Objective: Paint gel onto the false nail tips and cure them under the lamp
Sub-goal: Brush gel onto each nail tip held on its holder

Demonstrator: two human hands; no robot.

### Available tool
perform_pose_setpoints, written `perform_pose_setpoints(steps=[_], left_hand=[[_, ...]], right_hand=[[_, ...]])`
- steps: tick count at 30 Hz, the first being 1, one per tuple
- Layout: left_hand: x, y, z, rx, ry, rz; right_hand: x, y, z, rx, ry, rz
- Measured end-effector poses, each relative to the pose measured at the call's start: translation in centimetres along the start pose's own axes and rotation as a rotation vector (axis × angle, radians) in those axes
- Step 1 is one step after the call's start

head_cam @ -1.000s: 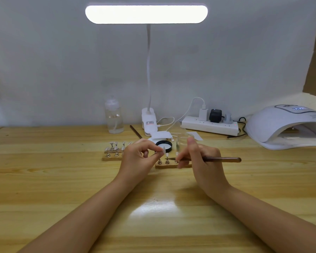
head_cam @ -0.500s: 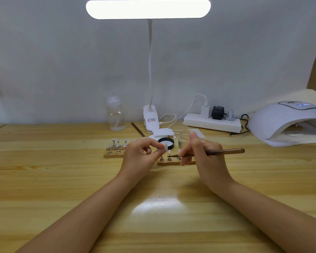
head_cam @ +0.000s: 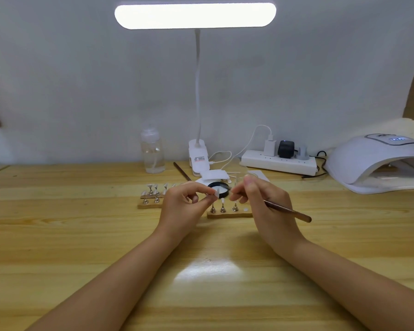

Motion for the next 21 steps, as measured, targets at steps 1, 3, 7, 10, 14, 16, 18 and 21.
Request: perform_pose_setpoints(steps=[1, 3, 7, 10, 14, 16, 18, 21], left_hand=[[0.0, 0.0, 0.0, 0.005, -0.002, 0.000], [0.1, 0.1, 0.2, 0.018, 0.001, -0.002], [0.3, 0.1, 0.5, 0.024, 0.021, -0.027], [0.3, 0.1, 0.4, 0.009, 0.020, -0.023], [0.2, 0.2, 0.2, 0.015, 0.023, -0.008], [0.1, 0.1, 0.2, 0.014, 0.033, -0.014], [0.0, 0.0, 0.1, 0.013, 0.035, -0.010], [-0.2, 0.1, 0.1, 0.006, 0.039, 0.011]], right_hand=[[0.2, -0.1, 0.1, 0.020, 0.023, -0.015], [0.2, 0.0, 0.1, 0.047, 0.076, -0.019], [-0.9, 0.3, -0.2, 0.021, 0.028, 0.059], [-0.6, 0.2, -0.5, -0.004, -0.026, 0.027], [0.7, -0.2, -0.2, 0.050, 0.096, -0.056], [0.1, -0.1, -0.3, 0.040, 0.118, -0.008], [-0.5, 0.1, -0.6, 0.004, 0.078, 0.026], [-0.2, 0.1, -0.7, 0.002, 0.046, -0.012]])
Point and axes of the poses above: each hand's wrist, its own y-axis towards the middle knuckle, its own x-axis out of the palm, z = x × y, the point moved 10 cm from there along y, towards the middle knuckle, and after that the axes turned 11 degrees about -y, right-handed, at the moved point
